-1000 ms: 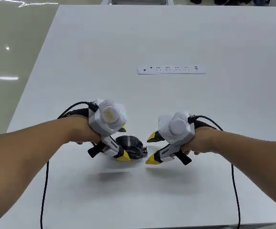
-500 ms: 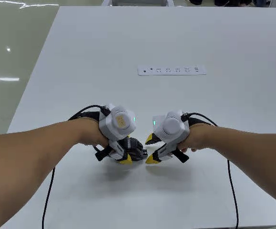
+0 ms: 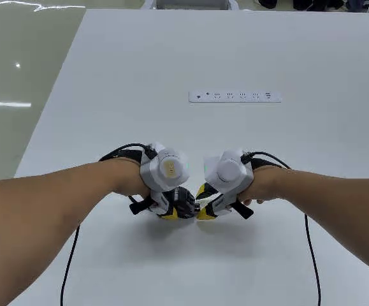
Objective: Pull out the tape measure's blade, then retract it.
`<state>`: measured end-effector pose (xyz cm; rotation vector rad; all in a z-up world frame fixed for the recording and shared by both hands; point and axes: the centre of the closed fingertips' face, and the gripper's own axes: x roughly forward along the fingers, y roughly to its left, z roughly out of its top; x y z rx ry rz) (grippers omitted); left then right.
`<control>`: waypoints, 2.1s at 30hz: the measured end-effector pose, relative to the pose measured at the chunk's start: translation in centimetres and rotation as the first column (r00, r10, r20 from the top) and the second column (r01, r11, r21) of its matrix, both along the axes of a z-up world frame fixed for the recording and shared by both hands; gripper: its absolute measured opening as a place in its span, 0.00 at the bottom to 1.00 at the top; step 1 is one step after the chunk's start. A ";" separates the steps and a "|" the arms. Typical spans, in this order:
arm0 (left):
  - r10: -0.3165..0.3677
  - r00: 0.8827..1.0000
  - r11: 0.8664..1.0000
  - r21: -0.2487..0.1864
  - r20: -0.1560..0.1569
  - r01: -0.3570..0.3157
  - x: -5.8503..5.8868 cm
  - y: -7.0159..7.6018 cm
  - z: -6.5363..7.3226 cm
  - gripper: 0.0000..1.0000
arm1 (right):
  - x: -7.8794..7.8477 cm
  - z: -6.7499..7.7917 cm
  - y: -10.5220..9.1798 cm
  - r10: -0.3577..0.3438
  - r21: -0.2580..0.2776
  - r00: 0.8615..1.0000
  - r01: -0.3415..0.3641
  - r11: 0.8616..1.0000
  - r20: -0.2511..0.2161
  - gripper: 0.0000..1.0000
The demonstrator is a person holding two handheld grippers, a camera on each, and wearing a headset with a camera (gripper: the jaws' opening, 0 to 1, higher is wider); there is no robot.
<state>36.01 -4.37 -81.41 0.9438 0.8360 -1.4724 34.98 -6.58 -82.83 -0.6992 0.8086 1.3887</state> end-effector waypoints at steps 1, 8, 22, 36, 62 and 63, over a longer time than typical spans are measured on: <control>0.003 1.000 1.000 0.005 -0.001 -0.003 0.0 0.0 0.0 0.35 | -0.1 0.0 0.1 0.004 -0.001 1.000 -0.004 1.000 -0.002 0.20; 0.006 1.000 1.000 0.011 -0.003 -0.006 0.0 0.1 0.0 0.36 | 0.2 -0.2 -0.1 -0.009 -0.024 1.000 0.009 1.000 0.015 0.16; 0.039 0.999 0.999 0.008 -0.012 -0.039 0.1 -0.1 -0.1 0.36 | 0.5 -0.8 -0.1 -0.052 -0.059 0.999 0.053 0.997 0.016 0.15; 0.038 0.999 0.999 0.019 -0.014 -0.038 0.0 0.0 -0.1 0.36 | 0.5 -0.9 -0.1 -0.043 -0.069 0.999 0.044 0.997 0.026 0.14; 0.039 0.999 0.999 0.019 -0.008 -0.039 0.1 0.2 -0.1 0.36 | 0.5 -0.9 -0.7 -0.059 -0.090 0.998 0.061 0.994 0.023 0.13; 0.039 0.999 0.999 0.018 -0.008 -0.039 0.1 0.2 -0.1 0.36 | 0.5 -0.9 -0.7 -0.058 -0.090 0.998 0.060 0.994 0.023 0.13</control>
